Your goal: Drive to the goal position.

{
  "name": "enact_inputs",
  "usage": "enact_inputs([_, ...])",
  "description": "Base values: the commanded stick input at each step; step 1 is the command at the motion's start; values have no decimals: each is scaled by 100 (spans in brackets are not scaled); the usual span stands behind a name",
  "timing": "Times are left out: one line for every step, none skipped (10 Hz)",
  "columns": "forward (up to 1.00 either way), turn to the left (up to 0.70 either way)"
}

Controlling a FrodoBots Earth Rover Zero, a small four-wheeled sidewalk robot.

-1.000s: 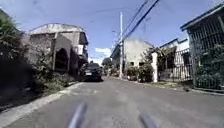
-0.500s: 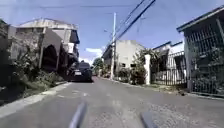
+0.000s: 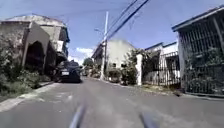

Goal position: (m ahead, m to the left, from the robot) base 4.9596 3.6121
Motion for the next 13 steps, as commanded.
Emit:
enact_inputs([79, -33])
enact_inputs([85, -33])
enact_inputs([100, -28])
enact_inputs([100, -21])
enact_inputs([100, -13])
enact_inputs([100, -4])
enact_inputs([100, -2])
enact_inputs([100, -2])
enact_inputs([100, -2])
enact_inputs([100, -2])
enact_inputs([100, -2])
enact_inputs([100, -2])
enact_inputs([100, -2])
